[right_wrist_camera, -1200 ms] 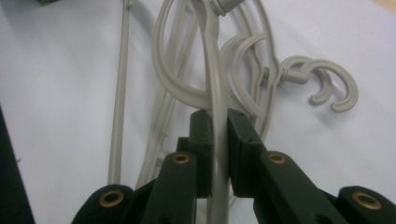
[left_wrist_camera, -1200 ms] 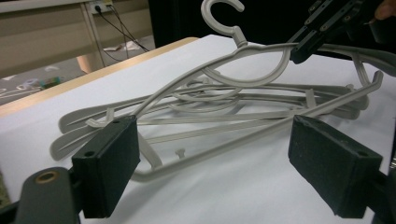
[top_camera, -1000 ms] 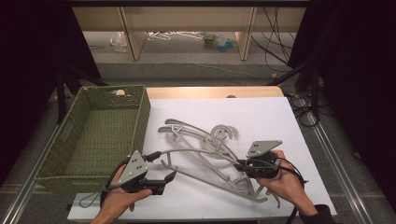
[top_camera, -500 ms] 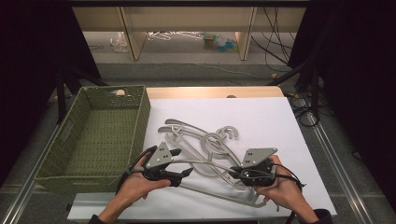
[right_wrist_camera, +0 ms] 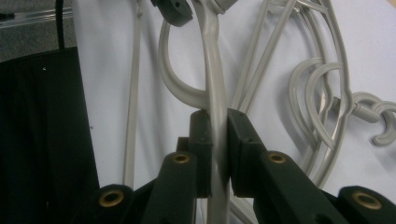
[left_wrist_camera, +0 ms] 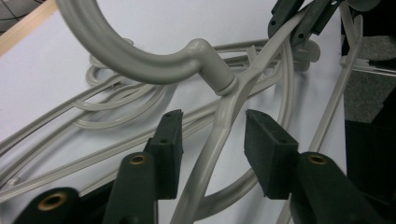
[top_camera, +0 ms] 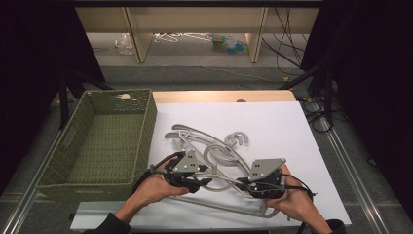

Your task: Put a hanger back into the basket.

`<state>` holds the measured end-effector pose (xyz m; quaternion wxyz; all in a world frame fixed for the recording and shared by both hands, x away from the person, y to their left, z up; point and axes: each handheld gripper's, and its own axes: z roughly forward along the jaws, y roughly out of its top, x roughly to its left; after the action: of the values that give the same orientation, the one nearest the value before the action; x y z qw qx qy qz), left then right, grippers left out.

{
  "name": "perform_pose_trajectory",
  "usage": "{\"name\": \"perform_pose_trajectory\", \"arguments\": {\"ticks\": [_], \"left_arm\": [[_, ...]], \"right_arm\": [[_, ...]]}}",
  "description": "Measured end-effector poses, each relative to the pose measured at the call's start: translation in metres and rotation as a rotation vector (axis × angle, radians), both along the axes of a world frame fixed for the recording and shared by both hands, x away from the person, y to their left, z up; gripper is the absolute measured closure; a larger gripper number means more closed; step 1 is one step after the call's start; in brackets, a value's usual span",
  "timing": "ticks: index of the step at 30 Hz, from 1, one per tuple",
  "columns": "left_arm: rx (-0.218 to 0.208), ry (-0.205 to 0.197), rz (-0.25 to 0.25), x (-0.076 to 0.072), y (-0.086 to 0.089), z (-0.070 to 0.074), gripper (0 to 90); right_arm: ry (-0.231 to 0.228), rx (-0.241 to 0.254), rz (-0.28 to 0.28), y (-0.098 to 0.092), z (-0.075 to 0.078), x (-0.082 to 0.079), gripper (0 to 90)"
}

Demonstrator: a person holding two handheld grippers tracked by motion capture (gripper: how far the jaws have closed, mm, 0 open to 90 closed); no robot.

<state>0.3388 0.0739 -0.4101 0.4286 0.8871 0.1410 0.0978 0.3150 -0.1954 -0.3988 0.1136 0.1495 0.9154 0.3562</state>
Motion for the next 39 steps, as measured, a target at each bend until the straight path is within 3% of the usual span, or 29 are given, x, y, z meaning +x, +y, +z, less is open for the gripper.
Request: {"name": "perform_pose_trajectory", "arguments": {"ticks": [5, 16, 19, 22, 24, 28, 30, 33, 36, 39], "left_arm": [[0.037, 0.02, -0.043, 0.003, 0.001, -0.002, 69.8], [0.027, 0.078, -0.104, -0.003, 0.005, 0.005, 78.0], [0.007, 0.096, -0.116, -0.008, 0.011, 0.013, 80.1], [-0.019, 0.112, -0.082, -0.009, 0.018, 0.017, 80.6], [-0.02, 0.114, -0.056, -0.008, 0.023, 0.02, 80.3], [-0.019, 0.112, -0.022, -0.004, 0.032, 0.025, 80.3], [-0.037, 0.104, 0.011, 0.0, 0.04, 0.032, 80.2], [-0.054, 0.099, 0.072, 0.003, 0.05, 0.039, 80.2], [-0.074, 0.072, 0.121, 0.008, 0.06, 0.044, 80.3], [-0.099, 0.072, 0.17, 0.014, 0.073, 0.047, 80.1]], "right_arm": [[0.0, -0.006, 0.025, 0.002, 0.0, -0.001, 82.1], [-0.004, 0.007, 0.065, 0.001, -0.001, 0.0, 79.8], [-0.013, 0.037, 0.063, 0.0, 0.002, 0.0, 76.7], [-0.015, 0.065, 0.029, -0.001, 0.003, 0.001, 69.2], [-0.041, 0.078, -0.002, -0.002, 0.005, 0.002, 59.8], [-0.093, 0.2, -0.141, -0.006, 0.013, 0.006, 43.5], [-0.099, 0.253, -0.186, -0.011, 0.016, 0.007, 40.8], [-0.092, 0.268, -0.232, -0.016, 0.02, 0.008, 37.0], [-0.105, 0.307, -0.263, -0.019, 0.021, 0.008, 35.0], [-0.119, 0.344, -0.291, -0.021, 0.022, 0.007, 33.9]]}}
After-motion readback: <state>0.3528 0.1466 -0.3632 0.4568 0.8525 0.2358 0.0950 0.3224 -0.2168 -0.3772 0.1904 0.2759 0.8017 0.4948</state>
